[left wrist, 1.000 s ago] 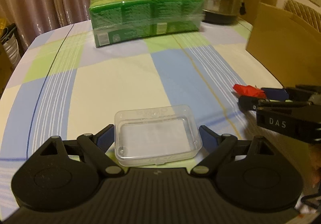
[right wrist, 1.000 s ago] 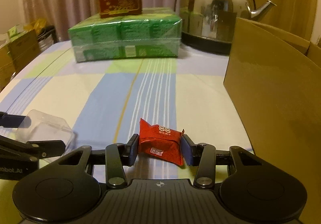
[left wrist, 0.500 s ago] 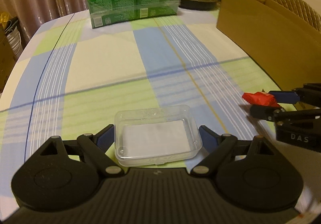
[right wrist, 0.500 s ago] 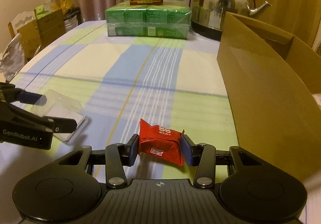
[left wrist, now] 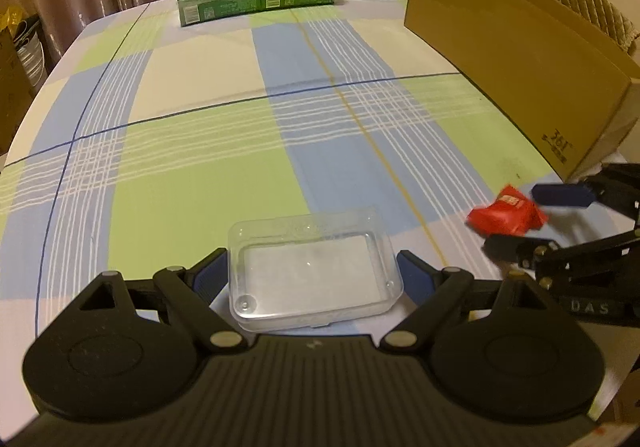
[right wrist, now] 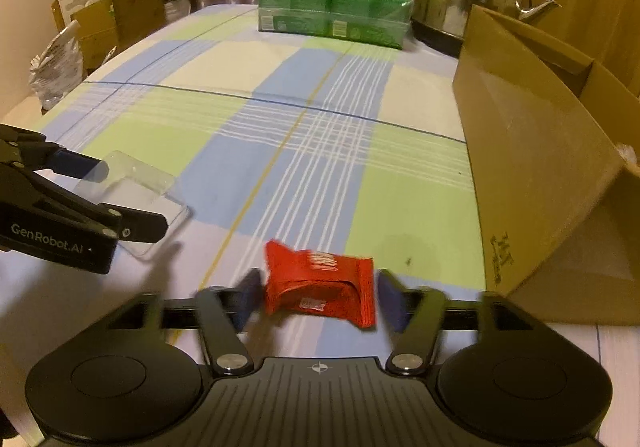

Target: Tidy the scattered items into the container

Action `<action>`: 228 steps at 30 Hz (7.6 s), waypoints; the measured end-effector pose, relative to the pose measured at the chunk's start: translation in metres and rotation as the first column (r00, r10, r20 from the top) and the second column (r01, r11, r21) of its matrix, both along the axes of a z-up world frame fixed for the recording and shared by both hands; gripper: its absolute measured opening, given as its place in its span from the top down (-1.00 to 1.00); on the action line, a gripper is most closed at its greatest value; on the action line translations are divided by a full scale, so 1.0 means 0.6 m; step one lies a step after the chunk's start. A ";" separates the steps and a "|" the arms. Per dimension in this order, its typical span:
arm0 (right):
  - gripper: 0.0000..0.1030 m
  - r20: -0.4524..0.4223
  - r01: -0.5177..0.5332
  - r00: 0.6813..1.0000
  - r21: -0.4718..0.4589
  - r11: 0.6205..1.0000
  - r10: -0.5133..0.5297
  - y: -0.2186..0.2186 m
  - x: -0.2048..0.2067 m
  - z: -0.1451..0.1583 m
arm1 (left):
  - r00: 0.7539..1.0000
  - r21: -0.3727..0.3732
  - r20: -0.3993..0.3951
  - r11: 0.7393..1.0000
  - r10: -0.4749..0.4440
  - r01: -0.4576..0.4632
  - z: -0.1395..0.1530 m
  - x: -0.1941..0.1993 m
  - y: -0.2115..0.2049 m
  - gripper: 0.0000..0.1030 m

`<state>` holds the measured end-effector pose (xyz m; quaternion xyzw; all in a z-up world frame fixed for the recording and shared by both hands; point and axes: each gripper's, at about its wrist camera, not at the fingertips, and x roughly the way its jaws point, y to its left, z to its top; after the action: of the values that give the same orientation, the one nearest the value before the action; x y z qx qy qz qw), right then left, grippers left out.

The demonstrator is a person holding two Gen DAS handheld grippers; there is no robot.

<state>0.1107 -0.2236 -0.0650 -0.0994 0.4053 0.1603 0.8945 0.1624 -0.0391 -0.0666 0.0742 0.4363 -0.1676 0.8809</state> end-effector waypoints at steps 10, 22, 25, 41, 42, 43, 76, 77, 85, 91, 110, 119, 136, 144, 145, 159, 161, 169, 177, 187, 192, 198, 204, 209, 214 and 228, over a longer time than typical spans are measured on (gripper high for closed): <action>-0.55 -0.009 0.067 0.998 0.089 0.994 -0.066 -0.018 -0.006 -0.009 | 1.000 -0.015 -0.007 1.000 0.020 -0.020 -0.001 -0.003 -0.004 -0.73; -0.17 0.006 0.079 0.997 0.078 0.994 -0.080 -0.005 0.009 -0.012 | 0.999 -0.037 -0.003 0.998 0.045 -0.045 -0.004 0.002 -0.005 -0.78; 0.09 0.007 0.085 0.996 0.077 0.993 -0.086 -0.002 0.009 -0.011 | 0.999 -0.041 -0.007 0.998 0.052 -0.052 -0.004 0.003 -0.002 -0.78; 0.21 0.032 0.064 0.997 0.073 0.995 -0.066 -0.003 -0.017 0.005 | 0.999 -0.023 0.007 0.999 0.042 -0.041 0.001 -0.004 -0.006 -0.77; 0.21 0.032 0.064 0.997 0.073 0.995 -0.066 -0.004 -0.017 0.005 | 0.999 -0.018 0.005 0.999 0.041 -0.041 0.000 -0.003 -0.007 -0.73; 0.21 0.032 0.064 0.997 0.072 0.995 -0.066 -0.004 -0.017 0.006 | 0.999 -0.015 -0.001 0.999 0.039 -0.039 -0.002 -0.002 -0.008 -0.71; 0.21 0.164 0.072 0.982 0.111 0.991 -0.090 -0.040 -0.088 0.126 | 0.997 -0.044 0.057 0.998 0.051 -0.049 0.104 -0.097 -0.040 -0.61; 0.21 0.170 0.074 0.981 0.114 0.991 -0.092 -0.042 -0.092 0.132 | 0.997 -0.046 0.062 0.998 0.049 -0.047 0.109 -0.100 -0.043 -0.61; 0.21 0.211 0.098 0.970 0.127 0.987 -0.124 -0.070 -0.113 0.166 | 0.995 -0.069 0.100 0.997 0.027 -0.020 0.145 -0.117 -0.075 -0.61; 0.21 0.242 0.127 0.957 0.138 0.982 -0.158 -0.099 -0.122 0.190 | 0.992 -0.076 0.126 0.997 -0.003 0.013 0.168 -0.122 -0.104 -0.61; 0.21 0.344 0.255 0.895 0.123 0.959 -0.283 -0.249 -0.079 0.253 | 0.977 -0.128 0.174 0.980 -0.127 0.150 0.223 -0.079 -0.252 -0.61; 0.21 0.349 0.277 0.887 0.121 0.953 -0.302 -0.302 -0.028 0.262 | 0.966 -0.150 0.190 0.967 -0.177 0.207 0.248 -0.021 -0.334 -0.61; 0.20 0.295 0.297 0.896 0.160 0.941 -0.333 -0.374 0.095 0.262 | 0.958 -0.148 0.174 0.955 -0.229 0.255 0.241 0.092 -0.428 -0.61; 0.20 0.283 0.293 0.901 0.161 0.942 -0.329 -0.386 0.145 0.257 | 0.953 -0.140 0.173 0.952 -0.249 0.274 0.230 0.135 -0.455 -0.61; 0.20 0.281 0.292 0.902 0.160 0.943 -0.328 -0.386 0.151 0.256 | 0.952 -0.138 0.173 0.951 -0.251 0.276 0.229 0.139 -0.457 -0.61; 0.21 0.260 0.298 0.905 0.173 0.939 -0.335 -0.397 0.206 0.246 | 0.947 -0.126 0.169 0.948 -0.271 0.294 0.208 0.189 -0.479 -0.61; 0.21 0.257 0.300 0.905 0.174 0.938 -0.338 -0.399 0.210 0.244 | 0.946 -0.123 0.168 0.946 -0.277 0.299 0.204 0.194 -0.481 -0.61; 0.21 0.246 0.303 0.908 0.172 0.937 -0.338 -0.405 0.227 0.239 | 0.947 -0.118 0.163 0.947 -0.277 0.298 0.191 0.216 -0.484 -0.61; 0.21 0.234 0.315 0.906 0.186 0.931 -0.353 -0.412 0.243 0.235 | 0.948 -0.116 0.156 0.948 -0.276 0.295 0.177 0.240 -0.486 -0.61; 0.20 0.228 0.315 0.908 0.184 0.931 -0.352 -0.412 0.251 0.228 | 0.950 -0.117 0.175 0.953 -0.258 0.280 0.171 0.256 -0.488 -0.92; 0.20 0.221 0.311 0.911 0.184 0.932 -0.348 -0.410 0.253 0.223 | 0.948 -0.096 0.176 0.954 -0.264 0.283 0.169 0.255 -0.481 -0.92; 0.20 0.209 0.303 0.917 0.193 0.933 -0.341 -0.402 0.260 0.221 | 0.947 -0.069 0.189 0.958 -0.261 0.278 0.175 0.244 -0.464 -0.92; 0.20 0.193 0.285 0.926 0.210 0.935 -0.325 -0.389 0.276 0.224 | 0.952 -0.060 0.184 0.964 -0.246 0.261 0.175 0.238 -0.441 -0.92; -0.51 0.190 0.272 0.928 0.245 0.931 -0.321 -0.376 0.286 0.230 | 0.956 -0.056 0.176 0.968 -0.233 0.246 0.174 0.231 -0.419 -0.92; -0.74 0.213 0.265 0.922 0.265 0.927 -0.324 -0.369 0.275 0.241 | 0.960 -0.058 0.171 0.971 -0.220 0.233 0.174 0.221 -0.400 -0.92; -0.82 0.196 0.283 0.922 0.250 0.926 -0.335 -0.368 0.188 0.278 | 0.977 -0.060 0.138 0.984 -0.160 0.170 0.195 0.146 -0.355 -0.98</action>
<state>0.2237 -0.4444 0.1015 0.0459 0.2874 0.0468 0.9556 0.2502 -0.2519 0.0503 0.0896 0.3630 -0.2504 0.8930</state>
